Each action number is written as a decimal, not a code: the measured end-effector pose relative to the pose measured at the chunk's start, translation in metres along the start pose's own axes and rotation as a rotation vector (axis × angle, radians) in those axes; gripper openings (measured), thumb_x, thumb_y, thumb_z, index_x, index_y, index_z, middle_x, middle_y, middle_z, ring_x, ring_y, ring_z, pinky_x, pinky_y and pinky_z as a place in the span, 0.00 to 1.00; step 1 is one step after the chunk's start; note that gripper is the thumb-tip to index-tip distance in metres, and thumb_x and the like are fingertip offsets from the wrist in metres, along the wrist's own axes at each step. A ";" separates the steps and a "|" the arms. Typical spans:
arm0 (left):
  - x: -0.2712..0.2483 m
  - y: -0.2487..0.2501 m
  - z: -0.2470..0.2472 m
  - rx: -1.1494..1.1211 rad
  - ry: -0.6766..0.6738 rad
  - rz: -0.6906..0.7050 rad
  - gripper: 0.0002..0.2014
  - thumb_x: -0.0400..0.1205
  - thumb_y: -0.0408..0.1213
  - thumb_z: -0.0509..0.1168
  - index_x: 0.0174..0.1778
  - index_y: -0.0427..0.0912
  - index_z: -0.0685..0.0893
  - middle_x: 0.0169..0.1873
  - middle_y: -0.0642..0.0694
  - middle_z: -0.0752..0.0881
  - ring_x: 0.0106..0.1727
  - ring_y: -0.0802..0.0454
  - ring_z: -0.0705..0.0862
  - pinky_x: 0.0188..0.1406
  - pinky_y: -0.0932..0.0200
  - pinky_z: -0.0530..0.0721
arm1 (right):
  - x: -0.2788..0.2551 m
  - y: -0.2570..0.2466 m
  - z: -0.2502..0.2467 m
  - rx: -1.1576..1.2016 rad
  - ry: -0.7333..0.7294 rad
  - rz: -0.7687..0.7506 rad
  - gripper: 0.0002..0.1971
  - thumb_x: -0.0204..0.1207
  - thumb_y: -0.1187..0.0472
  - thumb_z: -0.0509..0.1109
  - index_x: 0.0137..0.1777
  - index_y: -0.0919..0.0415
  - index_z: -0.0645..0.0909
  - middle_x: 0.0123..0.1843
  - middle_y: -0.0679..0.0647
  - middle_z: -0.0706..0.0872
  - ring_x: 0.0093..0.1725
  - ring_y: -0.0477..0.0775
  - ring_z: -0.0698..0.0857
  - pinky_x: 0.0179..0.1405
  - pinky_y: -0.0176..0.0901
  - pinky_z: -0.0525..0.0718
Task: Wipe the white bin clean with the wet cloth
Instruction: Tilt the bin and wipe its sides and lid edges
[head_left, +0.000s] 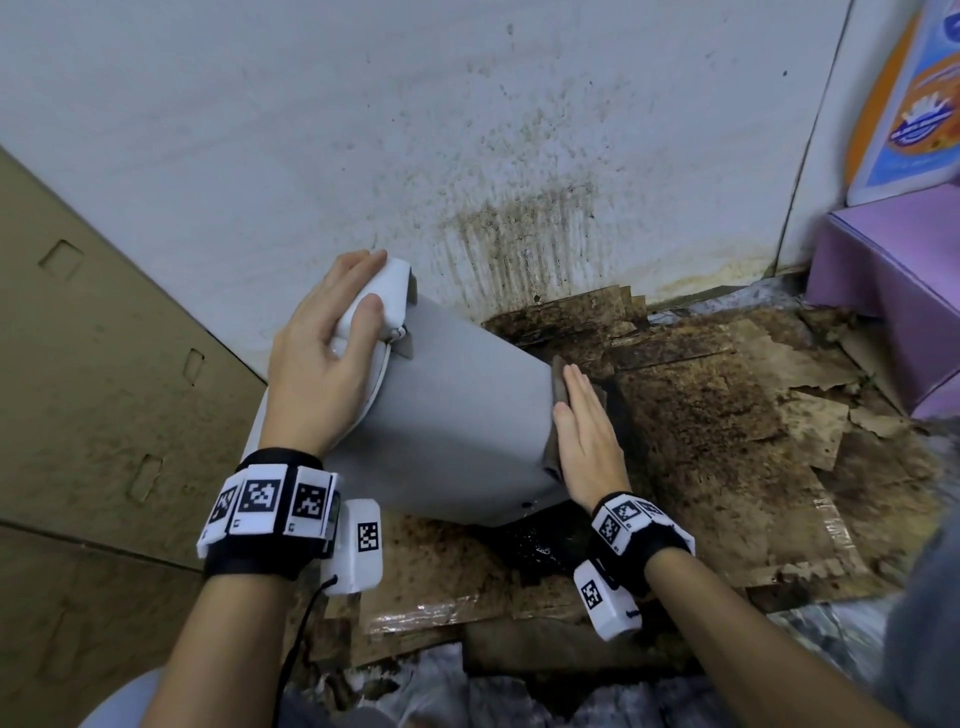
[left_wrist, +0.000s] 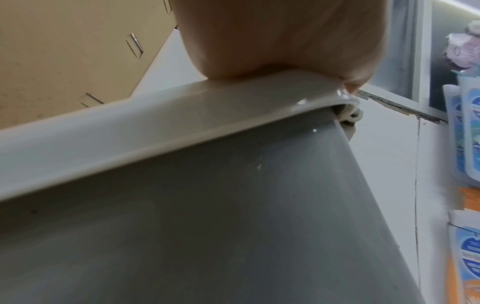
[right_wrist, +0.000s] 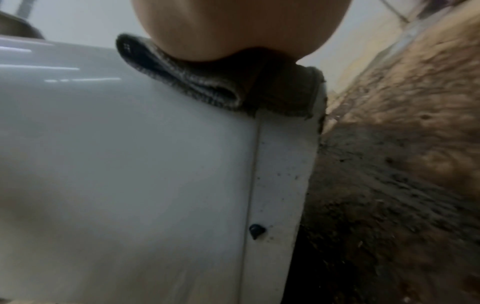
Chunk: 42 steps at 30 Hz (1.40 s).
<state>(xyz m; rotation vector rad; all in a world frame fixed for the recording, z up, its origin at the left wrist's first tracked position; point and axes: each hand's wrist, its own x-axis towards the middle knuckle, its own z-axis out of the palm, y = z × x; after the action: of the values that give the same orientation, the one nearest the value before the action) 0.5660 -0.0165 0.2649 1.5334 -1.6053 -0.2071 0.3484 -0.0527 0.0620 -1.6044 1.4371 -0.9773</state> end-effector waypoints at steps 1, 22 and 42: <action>0.000 0.000 0.000 -0.007 0.000 -0.002 0.19 0.90 0.42 0.58 0.75 0.57 0.83 0.76 0.65 0.79 0.77 0.65 0.76 0.78 0.51 0.76 | 0.000 0.003 -0.001 0.026 0.005 0.024 0.29 0.88 0.49 0.47 0.89 0.52 0.55 0.90 0.43 0.55 0.87 0.38 0.52 0.88 0.43 0.49; -0.006 0.007 0.005 0.034 -0.005 0.036 0.18 0.91 0.42 0.59 0.76 0.57 0.83 0.76 0.66 0.79 0.78 0.68 0.76 0.77 0.55 0.77 | 0.027 -0.131 0.026 0.055 -0.149 -0.368 0.30 0.87 0.50 0.40 0.90 0.51 0.47 0.91 0.46 0.50 0.89 0.41 0.46 0.88 0.47 0.46; -0.003 0.001 -0.001 -0.039 0.011 -0.013 0.19 0.89 0.41 0.59 0.75 0.56 0.84 0.76 0.65 0.80 0.76 0.67 0.77 0.76 0.60 0.76 | -0.005 0.019 0.007 0.033 0.124 -0.016 0.34 0.85 0.41 0.41 0.88 0.52 0.61 0.88 0.44 0.61 0.87 0.41 0.56 0.88 0.48 0.54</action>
<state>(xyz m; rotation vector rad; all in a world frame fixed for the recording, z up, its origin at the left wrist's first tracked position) 0.5654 -0.0130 0.2644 1.5130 -1.5744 -0.2358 0.3462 -0.0488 0.0413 -1.5569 1.4848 -1.1210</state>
